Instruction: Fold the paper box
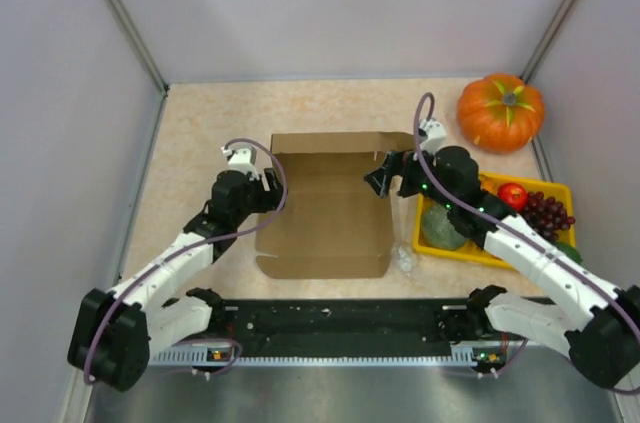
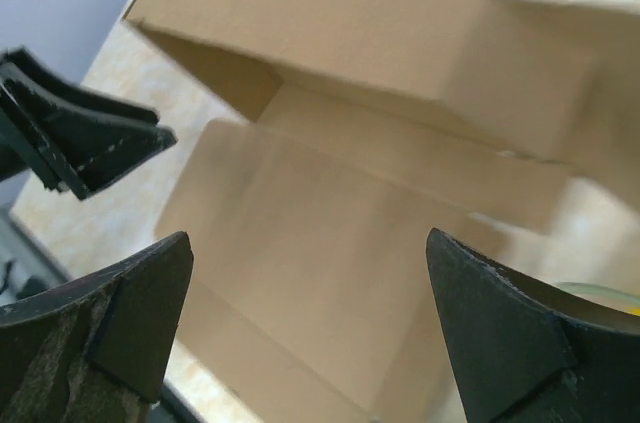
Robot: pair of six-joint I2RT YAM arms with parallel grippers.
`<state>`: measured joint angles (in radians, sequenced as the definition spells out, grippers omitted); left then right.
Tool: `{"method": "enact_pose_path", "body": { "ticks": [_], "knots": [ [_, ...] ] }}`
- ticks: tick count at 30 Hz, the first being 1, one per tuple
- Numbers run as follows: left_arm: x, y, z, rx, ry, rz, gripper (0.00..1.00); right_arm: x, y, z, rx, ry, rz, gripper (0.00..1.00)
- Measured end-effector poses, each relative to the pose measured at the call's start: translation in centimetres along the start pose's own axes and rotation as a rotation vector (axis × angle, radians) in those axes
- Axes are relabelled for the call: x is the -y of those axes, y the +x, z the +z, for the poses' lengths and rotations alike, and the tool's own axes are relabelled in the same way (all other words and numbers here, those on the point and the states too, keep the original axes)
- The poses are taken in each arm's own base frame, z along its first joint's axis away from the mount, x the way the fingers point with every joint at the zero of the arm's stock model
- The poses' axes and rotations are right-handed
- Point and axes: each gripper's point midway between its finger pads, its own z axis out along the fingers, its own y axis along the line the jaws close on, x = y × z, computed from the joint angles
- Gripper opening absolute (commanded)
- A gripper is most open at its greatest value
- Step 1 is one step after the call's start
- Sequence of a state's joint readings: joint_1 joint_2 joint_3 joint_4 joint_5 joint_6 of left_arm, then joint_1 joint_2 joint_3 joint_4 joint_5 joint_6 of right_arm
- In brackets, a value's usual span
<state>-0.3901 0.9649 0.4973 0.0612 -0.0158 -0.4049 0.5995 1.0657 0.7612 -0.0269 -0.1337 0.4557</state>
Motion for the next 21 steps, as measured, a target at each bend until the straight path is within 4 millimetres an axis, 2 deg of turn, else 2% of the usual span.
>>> {"method": "enact_pose_path", "body": {
  "ticks": [3, 5, 8, 11, 16, 17, 21],
  "knots": [
    [-1.4, 1.5, 1.8, -0.054, -0.067, 0.020, 0.75, 2.5, -2.3, -2.2, 0.071, 0.080, -0.037, 0.98],
    [-1.7, 1.3, 2.8, -0.056, -0.095, 0.022, 0.73, 4.9, -3.5, -3.0, 0.101, 0.138, -0.022, 0.98],
    [-2.0, 0.1, 4.6, -0.035, -0.133, 0.024, 0.69, 7.5, -3.9, -3.6, 0.107, 0.201, 0.012, 0.98],
    [-2.2, -0.9, 5.8, 0.006, -0.149, 0.023, 0.66, 8.3, -3.2, -3.1, 0.071, 0.202, 0.044, 0.97],
    [-3.2, -1.4, 7.0, 0.054, -0.203, 0.020, 0.58, 9.4, -2.2, -2.3, 0.027, 0.202, 0.129, 0.96],
    [-3.4, -1.4, 7.1, 0.057, -0.214, 0.021, 0.52, 9.6, -2.3, -2.3, 0.029, 0.204, 0.140, 0.96],
    [-4.4, -2.2, 7.3, 0.104, -0.269, 0.018, 0.40, 9.4, -3.0, -2.2, 0.051, 0.183, 0.154, 0.96]
  ]
}}
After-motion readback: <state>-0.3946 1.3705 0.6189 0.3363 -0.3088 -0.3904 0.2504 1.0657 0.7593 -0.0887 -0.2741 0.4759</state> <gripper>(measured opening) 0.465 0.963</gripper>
